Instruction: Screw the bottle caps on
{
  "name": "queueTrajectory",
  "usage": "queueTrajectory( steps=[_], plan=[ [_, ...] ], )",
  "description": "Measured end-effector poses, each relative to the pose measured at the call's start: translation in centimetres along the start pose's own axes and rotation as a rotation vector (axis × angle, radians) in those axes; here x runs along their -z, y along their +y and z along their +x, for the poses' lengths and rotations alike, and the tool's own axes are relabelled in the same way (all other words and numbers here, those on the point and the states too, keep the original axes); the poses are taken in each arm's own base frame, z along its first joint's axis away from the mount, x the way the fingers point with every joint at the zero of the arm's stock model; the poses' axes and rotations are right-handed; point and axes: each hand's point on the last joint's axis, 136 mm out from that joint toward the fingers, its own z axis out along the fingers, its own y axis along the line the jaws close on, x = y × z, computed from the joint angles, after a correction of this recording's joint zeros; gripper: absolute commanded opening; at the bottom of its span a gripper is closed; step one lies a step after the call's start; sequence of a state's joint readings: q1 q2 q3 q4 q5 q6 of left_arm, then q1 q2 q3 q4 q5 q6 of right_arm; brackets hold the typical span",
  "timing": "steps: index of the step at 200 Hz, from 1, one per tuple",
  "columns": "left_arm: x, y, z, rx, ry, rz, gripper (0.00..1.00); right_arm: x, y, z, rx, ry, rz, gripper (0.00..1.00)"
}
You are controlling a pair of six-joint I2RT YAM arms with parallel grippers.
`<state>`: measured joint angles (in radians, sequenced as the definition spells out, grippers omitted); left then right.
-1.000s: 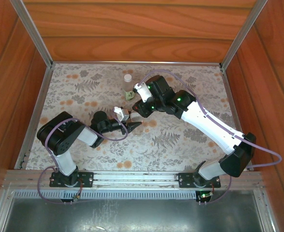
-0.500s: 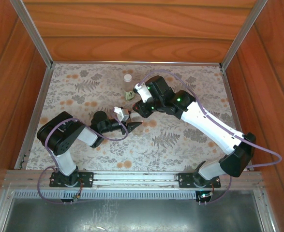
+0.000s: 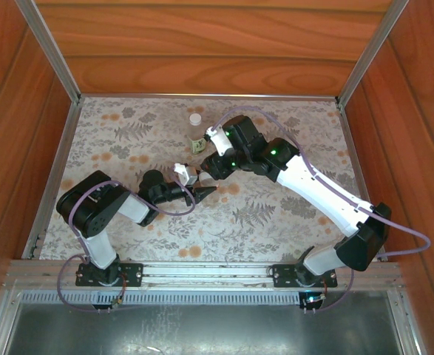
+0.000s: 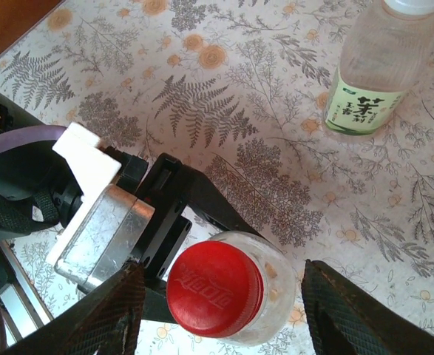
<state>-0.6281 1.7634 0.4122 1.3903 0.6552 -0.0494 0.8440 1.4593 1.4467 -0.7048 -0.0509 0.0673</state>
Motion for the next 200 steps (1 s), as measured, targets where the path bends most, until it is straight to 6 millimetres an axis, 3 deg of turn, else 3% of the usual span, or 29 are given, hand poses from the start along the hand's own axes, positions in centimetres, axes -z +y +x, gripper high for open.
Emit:
queueTrajectory(
  steps=[22, 68, 114, 200],
  plan=[
    [0.0, 0.0, 0.0, 0.0, 0.0, 0.0, 0.57, 0.1, -0.1, -0.4, -0.015, -0.014, 0.005, 0.6],
    [0.0, 0.0, 0.0, 0.0, 0.0, 0.0, 0.57, 0.5, -0.7, -1.0, -0.055, -0.032, 0.021, 0.42],
    [0.0, 0.0, 0.0, 0.0, 0.0, 0.0, 0.57, 0.5, -1.1, -1.0, -0.084, -0.031, 0.029, 0.31],
    [0.0, 0.0, 0.0, 0.0, 0.0, 0.0, 0.57, 0.4, -1.4, -0.7, -0.11, -0.032, 0.035, 0.27]
  ],
)
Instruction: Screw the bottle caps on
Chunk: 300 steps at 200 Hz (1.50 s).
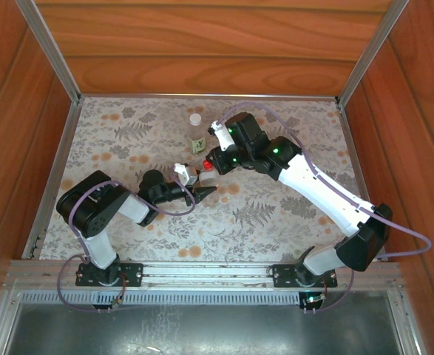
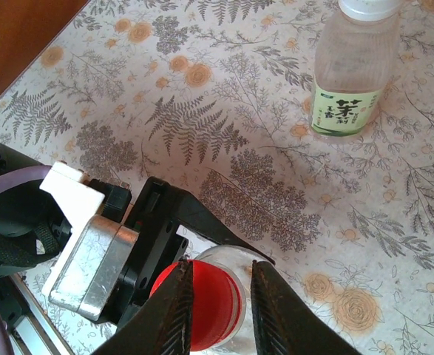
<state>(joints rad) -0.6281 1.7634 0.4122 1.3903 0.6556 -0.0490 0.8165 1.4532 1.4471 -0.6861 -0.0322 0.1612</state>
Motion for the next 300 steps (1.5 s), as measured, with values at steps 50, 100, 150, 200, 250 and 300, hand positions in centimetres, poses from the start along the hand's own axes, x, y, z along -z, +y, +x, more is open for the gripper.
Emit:
queueTrajectory(
  steps=[50, 100, 150, 200, 250, 300],
  plan=[
    [-0.01, -0.05, 0.01, 0.0, 0.0, 0.003, 0.57, 0.22, -0.14, 0.14, -0.011, -0.002, 0.007, 0.26],
    [-0.01, -0.04, 0.02, 0.0, 0.001, 0.002, 0.57, 0.3, -0.25, 0.12, -0.02, -0.004, 0.011, 0.24],
    [0.0, -0.01, 0.02, 0.0, 0.001, 0.001, 0.57, 0.33, -0.53, 0.12, -0.033, -0.004, 0.018, 0.26],
    [0.0, -0.01, 0.02, 0.0, 0.001, 0.001, 0.57, 0.45, -0.3, 0.13, -0.013, 0.0, 0.007, 0.4],
    [0.0, -0.01, 0.02, 0.0, 0.001, 0.001, 0.57, 0.61, -0.15, -0.26, -0.002, -0.007, 0.003, 0.29],
    [0.01, 0.02, 0.01, 0.0, 0.001, 0.0, 0.57, 0.18, -0.24, 0.03, -0.005, 0.002, 0.003, 0.2]
  ],
)
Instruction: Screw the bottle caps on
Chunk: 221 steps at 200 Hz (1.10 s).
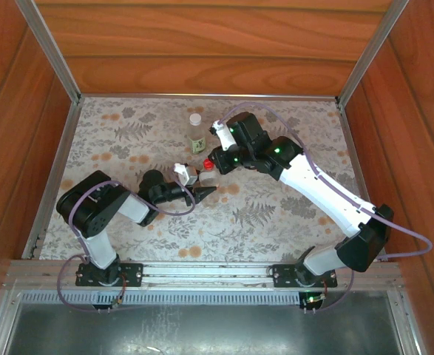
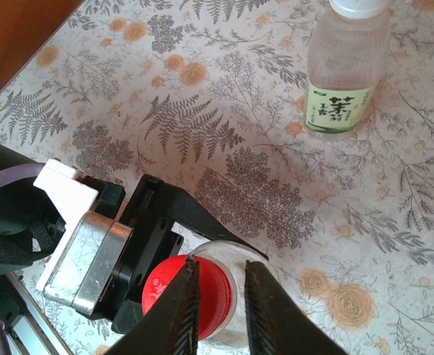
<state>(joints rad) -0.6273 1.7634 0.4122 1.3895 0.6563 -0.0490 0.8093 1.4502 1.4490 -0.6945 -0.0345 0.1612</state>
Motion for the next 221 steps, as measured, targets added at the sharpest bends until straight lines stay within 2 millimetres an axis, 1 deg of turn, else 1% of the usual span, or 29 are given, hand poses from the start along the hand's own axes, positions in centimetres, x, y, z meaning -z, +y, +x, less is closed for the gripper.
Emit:
queueTrajectory(
  steps=[28, 45, 94, 109, 119, 133, 141, 150, 161, 179, 200, 221],
  plan=[
    [0.0, 0.0, 0.0, 0.0, 0.0, 0.0, 0.57, 0.0, 0.0, -0.1, -0.006, -0.004, -0.002, 0.14],
    [0.0, 0.0, 0.0, 0.0, 0.0, 0.0, 0.57, -0.1, 0.1, -0.1, -0.009, -0.005, -0.002, 0.13],
    [0.0, 0.0, 0.0, 0.0, 0.0, 0.001, 0.57, 0.1, 0.1, 0.0, -0.015, -0.012, -0.006, 0.13],
    [0.0, 0.0, 0.0, 0.0, 0.0, 0.001, 0.57, 0.1, 0.1, 0.1, -0.016, -0.012, -0.006, 0.15],
    [0.0, 0.0, 0.0, 0.0, 0.001, 0.001, 0.57, 0.2, 0.1, 0.1, -0.019, -0.012, -0.005, 0.19],
    [0.0, 0.0, 0.0, 0.0, 0.0, 0.001, 0.57, 0.3, 0.0, 0.2, -0.023, -0.009, -0.002, 0.22],
    [0.0, 0.0, 0.0, 0.0, 0.0, 0.001, 0.57, 0.3, 0.0, 0.2, -0.023, -0.006, 0.0, 0.27],
    [0.0, 0.0, 0.0, 0.0, 0.0, 0.001, 0.57, 0.4, 0.0, 0.3, -0.018, -0.003, 0.004, 0.36],
    [0.0, 0.0, 0.0, 0.0, 0.001, 0.001, 0.57, 0.6, -0.1, 0.4, -0.011, 0.002, 0.008, 0.44],
    [0.1, 0.0, 0.0, 0.0, 0.001, -0.001, 0.57, 1.1, -0.1, 0.4, 0.021, 0.014, 0.017, 0.53],
    [0.1, 0.0, 0.1, -0.003, 0.002, -0.001, 0.57, 2.1, 0.3, -0.5, 0.112, 0.003, 0.006, 0.62],
    [0.1, 0.0, 0.2, -0.012, 0.003, -0.001, 0.57, 3.2, 1.5, -0.8, 0.291, 0.004, -0.054, 0.74]
  ],
)
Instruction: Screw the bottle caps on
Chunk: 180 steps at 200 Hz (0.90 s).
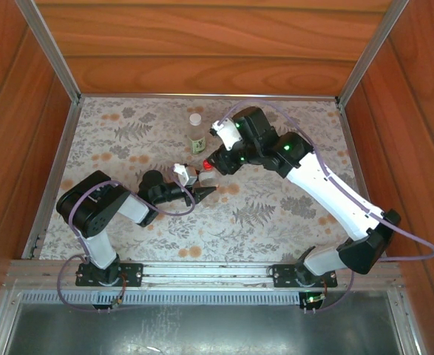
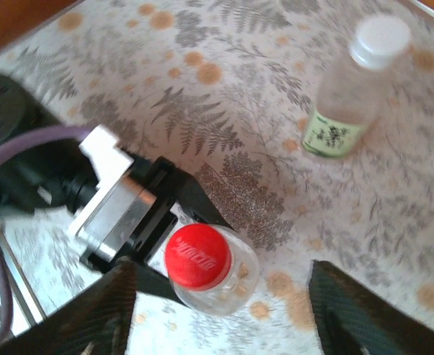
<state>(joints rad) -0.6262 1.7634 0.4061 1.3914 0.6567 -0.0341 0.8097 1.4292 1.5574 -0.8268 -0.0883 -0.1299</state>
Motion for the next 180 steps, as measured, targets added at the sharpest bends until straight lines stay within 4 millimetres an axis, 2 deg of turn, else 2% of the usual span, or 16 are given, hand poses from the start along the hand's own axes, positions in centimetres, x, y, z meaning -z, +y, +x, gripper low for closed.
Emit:
queueTrajectory(
  steps=[28, 46, 98, 134, 180],
  plan=[
    [0.0, -0.1, 0.1, -0.01, 0.001, 0.003, 0.57, 0.6, 2.1, 1.0, 0.252, 0.023, -0.127, 0.87],
    [0.0, -0.1, 0.1, -0.013, 0.002, 0.004, 0.57, 0.9, 2.8, 1.6, 0.377, 0.032, -0.199, 0.89],
    [0.2, -0.3, 0.2, -0.026, 0.005, 0.014, 0.57, 0.9, 2.0, 0.3, 0.555, 0.011, -0.339, 0.82],
    [0.1, -0.5, 0.3, -0.033, 0.006, 0.025, 0.57, -1.0, 2.1, 0.1, 0.588, 0.047, -0.424, 0.78],
    [0.1, -0.6, 0.3, -0.033, 0.006, 0.03, 0.57, -3.3, 1.8, 1.6, 0.587, 0.122, -0.486, 0.74]
  ],
)
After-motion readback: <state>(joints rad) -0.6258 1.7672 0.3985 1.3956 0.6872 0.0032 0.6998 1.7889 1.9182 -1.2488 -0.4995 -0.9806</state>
